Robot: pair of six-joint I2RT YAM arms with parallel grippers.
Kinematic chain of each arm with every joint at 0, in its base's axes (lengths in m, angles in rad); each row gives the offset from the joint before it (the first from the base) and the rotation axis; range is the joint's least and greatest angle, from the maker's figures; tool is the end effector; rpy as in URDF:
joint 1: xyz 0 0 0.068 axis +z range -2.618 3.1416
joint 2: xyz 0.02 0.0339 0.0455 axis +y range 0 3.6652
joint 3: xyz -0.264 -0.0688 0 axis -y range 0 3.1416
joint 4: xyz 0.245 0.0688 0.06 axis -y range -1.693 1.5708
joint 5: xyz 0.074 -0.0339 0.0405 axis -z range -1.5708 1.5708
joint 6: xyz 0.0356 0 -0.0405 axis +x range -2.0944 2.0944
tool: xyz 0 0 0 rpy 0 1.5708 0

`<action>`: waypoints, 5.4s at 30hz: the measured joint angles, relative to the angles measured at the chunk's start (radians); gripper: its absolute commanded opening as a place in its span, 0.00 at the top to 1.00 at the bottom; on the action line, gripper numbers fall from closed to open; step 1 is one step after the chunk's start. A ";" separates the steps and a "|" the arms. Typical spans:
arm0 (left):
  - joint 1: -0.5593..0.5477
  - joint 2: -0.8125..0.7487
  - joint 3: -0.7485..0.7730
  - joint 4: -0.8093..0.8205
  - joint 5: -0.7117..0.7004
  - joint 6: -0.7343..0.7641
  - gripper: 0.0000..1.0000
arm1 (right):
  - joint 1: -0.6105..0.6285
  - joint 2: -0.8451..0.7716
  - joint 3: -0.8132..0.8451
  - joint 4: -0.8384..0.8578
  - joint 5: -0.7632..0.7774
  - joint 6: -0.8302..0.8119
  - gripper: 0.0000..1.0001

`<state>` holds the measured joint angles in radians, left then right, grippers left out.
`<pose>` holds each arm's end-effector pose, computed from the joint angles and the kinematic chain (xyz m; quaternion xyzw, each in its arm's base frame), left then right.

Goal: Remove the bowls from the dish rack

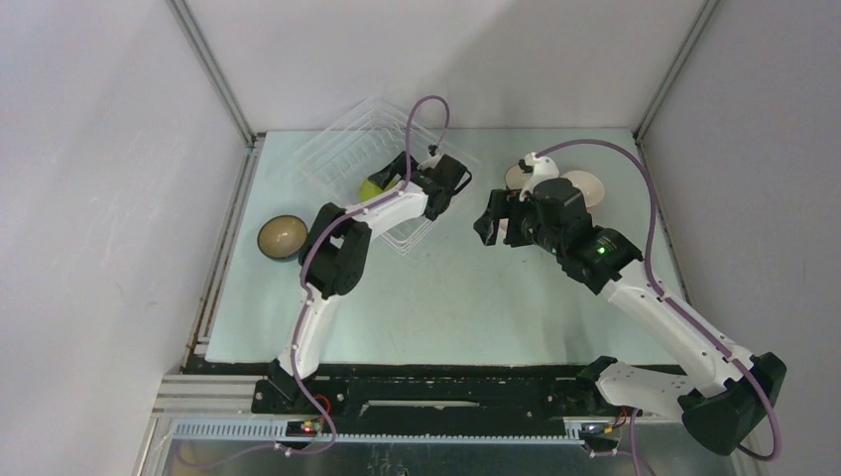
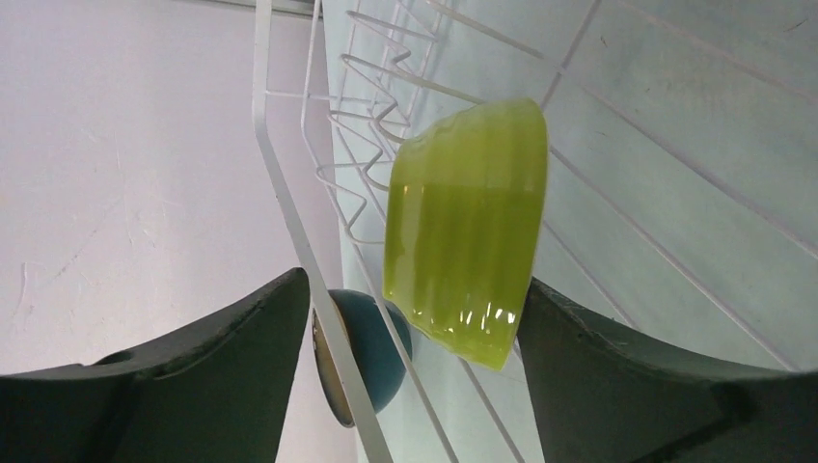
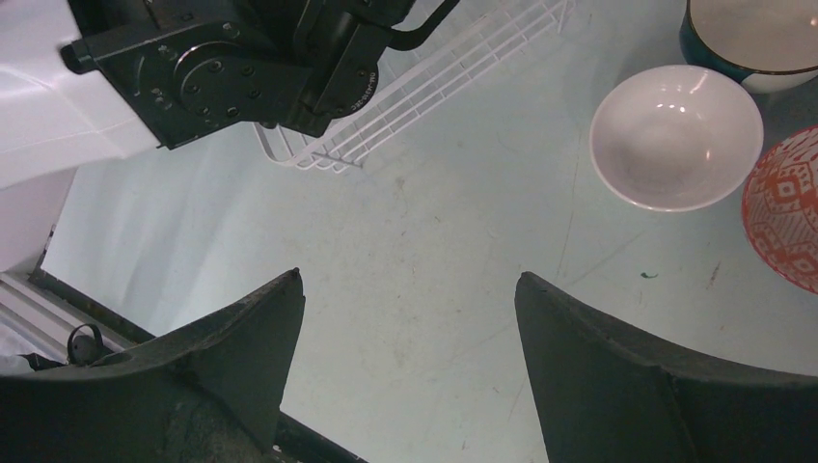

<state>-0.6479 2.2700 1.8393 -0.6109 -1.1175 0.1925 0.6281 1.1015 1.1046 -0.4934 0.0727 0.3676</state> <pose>0.4043 -0.2659 0.1904 0.2073 0.8038 0.4484 0.3315 0.1974 0.1401 0.3582 -0.0928 0.8522 0.2181 0.4665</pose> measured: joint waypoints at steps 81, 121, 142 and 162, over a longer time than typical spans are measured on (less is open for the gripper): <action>0.062 -0.201 0.039 -0.241 0.682 -0.363 0.26 | -0.005 -0.013 0.000 -0.011 0.000 -0.003 0.12; 0.074 -0.153 0.117 -0.384 0.619 -0.283 1.00 | -0.005 -0.014 0.000 -0.012 0.005 -0.003 0.12; -0.237 -0.665 -0.124 -0.170 0.728 -0.369 1.00 | -0.054 -0.347 -0.187 -0.011 0.332 0.098 0.05; -0.465 -0.208 -0.053 -0.013 0.838 -0.422 1.00 | -0.060 -0.667 -0.272 -0.110 0.608 0.164 0.05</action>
<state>-1.1126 2.0624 1.7863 -0.6239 -0.2794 -0.2291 0.5682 0.4347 0.8326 -0.6033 0.6804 0.5316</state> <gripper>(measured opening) 0.011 0.953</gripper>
